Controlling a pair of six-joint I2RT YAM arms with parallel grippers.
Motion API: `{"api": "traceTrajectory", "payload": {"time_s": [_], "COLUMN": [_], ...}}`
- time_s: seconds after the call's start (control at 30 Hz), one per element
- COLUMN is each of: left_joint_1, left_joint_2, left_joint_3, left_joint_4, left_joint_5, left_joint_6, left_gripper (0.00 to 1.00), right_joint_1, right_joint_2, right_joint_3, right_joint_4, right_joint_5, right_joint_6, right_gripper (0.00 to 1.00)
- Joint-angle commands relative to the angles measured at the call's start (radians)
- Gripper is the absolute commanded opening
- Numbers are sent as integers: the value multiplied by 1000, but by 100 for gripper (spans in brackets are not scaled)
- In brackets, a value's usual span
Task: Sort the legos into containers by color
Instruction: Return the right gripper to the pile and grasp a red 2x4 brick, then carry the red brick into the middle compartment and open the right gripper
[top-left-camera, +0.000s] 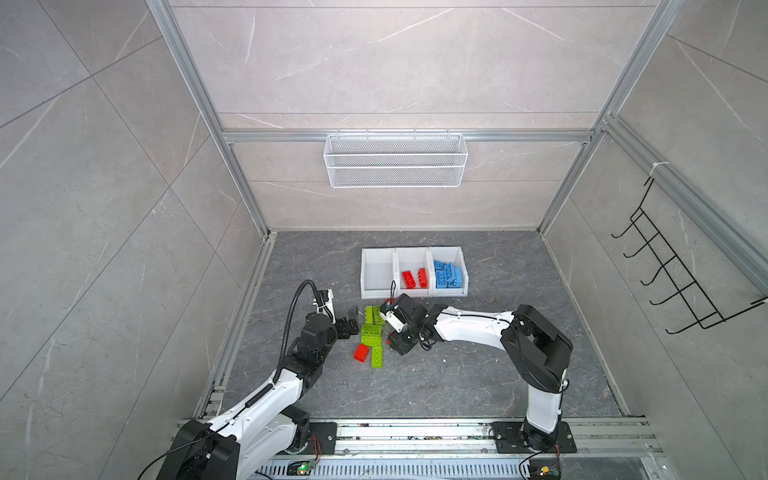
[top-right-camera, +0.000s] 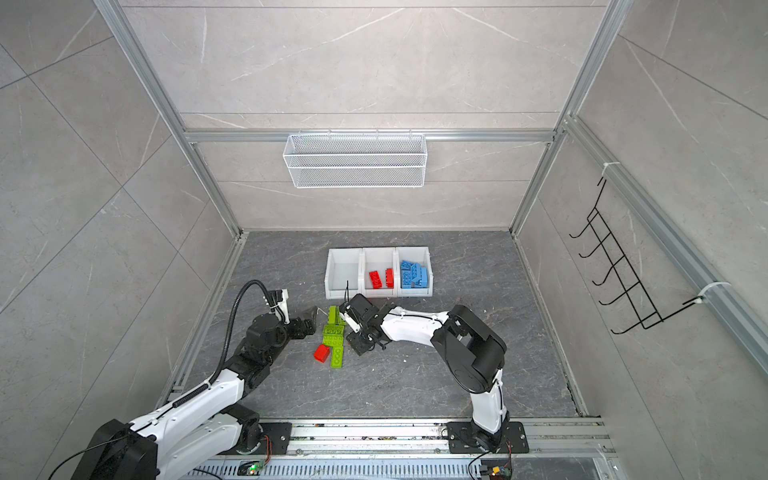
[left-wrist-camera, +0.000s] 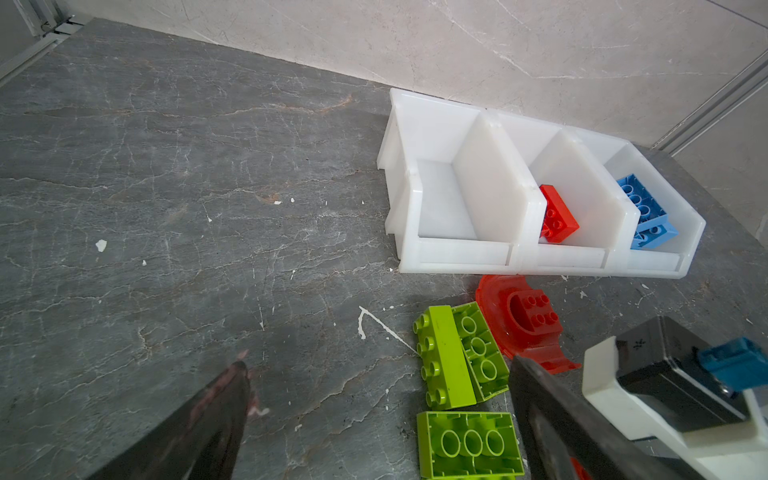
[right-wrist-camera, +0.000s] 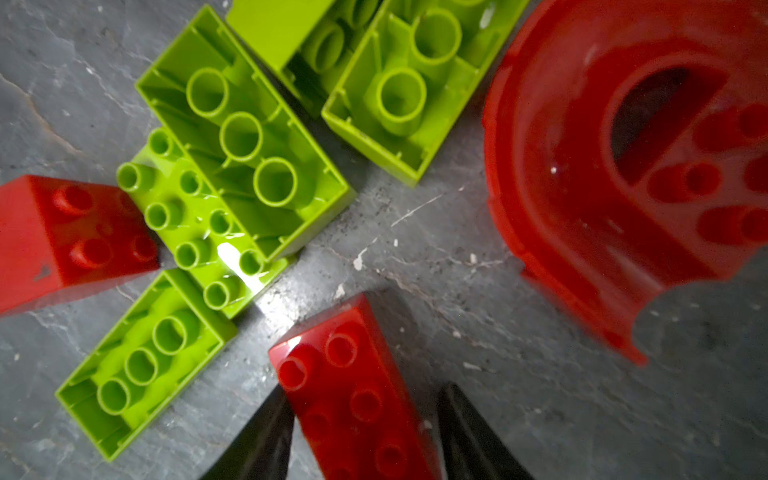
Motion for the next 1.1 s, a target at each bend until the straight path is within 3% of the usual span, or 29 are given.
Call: {"api": "traceTrajectory", "payload": {"time_s": [0.0,0.37,0.5,0.67,0.83,1.07], "left_joint_1": [2,1,1,1,2,1], "left_joint_2": [-5,-2,-9,-22,-45,-67], "left_joint_3": [21,21,22,22,13,1], "left_joint_4": [32,34,28,22,27,32], "left_joint_5": [-10,-6,-11,-10,-2,-14], "left_joint_6": [12,11,11,8,12,5], "left_gripper": [99,99,99,99,99,99], "right_joint_1": [10,14,11,-14,-138,-300], "right_joint_2": [23,-11,-45,-121,-178,-150], "right_joint_3": [14,-9,-11,-22,6,107], "right_joint_4": [-2,46,35,37,39,69], "right_joint_5": [23,60,126,147,52,31], "right_joint_6": [12,63,101,119,165,173], "right_gripper": [54,36,28,25,25,27]}}
